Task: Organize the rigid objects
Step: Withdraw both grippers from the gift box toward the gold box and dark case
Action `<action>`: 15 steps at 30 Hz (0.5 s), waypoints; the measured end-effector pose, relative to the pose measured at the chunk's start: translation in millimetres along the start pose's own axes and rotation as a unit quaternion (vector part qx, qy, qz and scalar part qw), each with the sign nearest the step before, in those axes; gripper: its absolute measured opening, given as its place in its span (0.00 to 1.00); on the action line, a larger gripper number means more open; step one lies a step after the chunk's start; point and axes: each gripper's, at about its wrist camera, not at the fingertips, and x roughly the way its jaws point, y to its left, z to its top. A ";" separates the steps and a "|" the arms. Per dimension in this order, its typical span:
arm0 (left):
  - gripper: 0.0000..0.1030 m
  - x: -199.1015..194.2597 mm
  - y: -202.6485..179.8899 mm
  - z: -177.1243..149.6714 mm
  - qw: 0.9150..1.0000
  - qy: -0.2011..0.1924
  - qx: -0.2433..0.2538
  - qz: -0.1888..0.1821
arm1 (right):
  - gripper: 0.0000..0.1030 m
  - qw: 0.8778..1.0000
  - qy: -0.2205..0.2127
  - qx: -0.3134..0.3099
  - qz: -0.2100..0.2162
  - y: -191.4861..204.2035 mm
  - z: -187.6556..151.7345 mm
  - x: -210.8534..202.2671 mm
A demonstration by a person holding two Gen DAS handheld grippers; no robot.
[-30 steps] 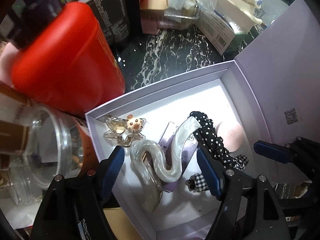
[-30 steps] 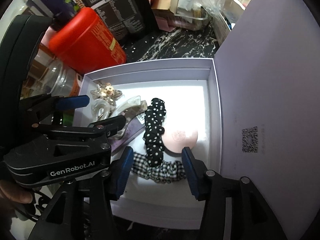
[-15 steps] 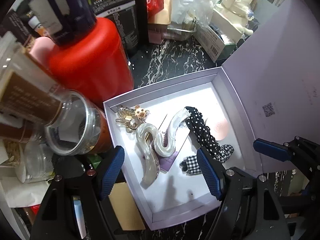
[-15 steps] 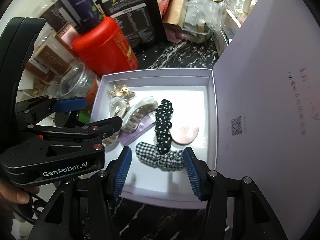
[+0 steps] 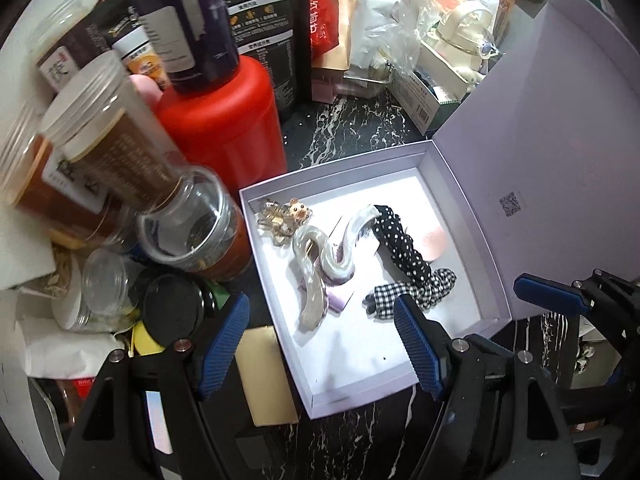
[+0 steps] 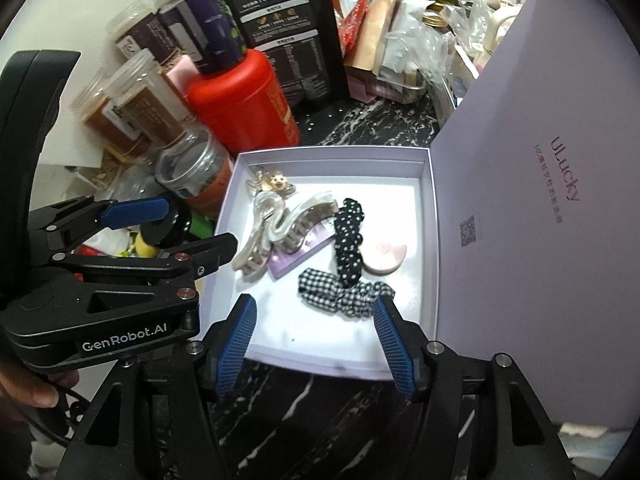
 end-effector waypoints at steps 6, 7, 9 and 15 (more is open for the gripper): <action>0.72 -11.5 7.2 -18.5 1.000 -0.003 -0.009 0.003 | 0.61 1.000 -0.006 -0.003 0.004 12.4 -15.2 -11.4; 0.72 -14.3 8.8 -22.6 1.000 -0.004 -0.011 0.006 | 0.61 1.000 -0.008 -0.003 0.004 13.7 -17.3 -13.8; 0.73 -18.0 11.5 -28.4 1.000 -0.005 -0.016 0.007 | 0.61 1.000 -0.011 -0.003 0.006 17.2 -23.3 -18.8; 0.78 -36.5 19.2 -50.0 0.999 -0.018 -0.031 0.013 | 0.67 1.000 -0.015 -0.008 0.005 26.8 -39.1 -31.6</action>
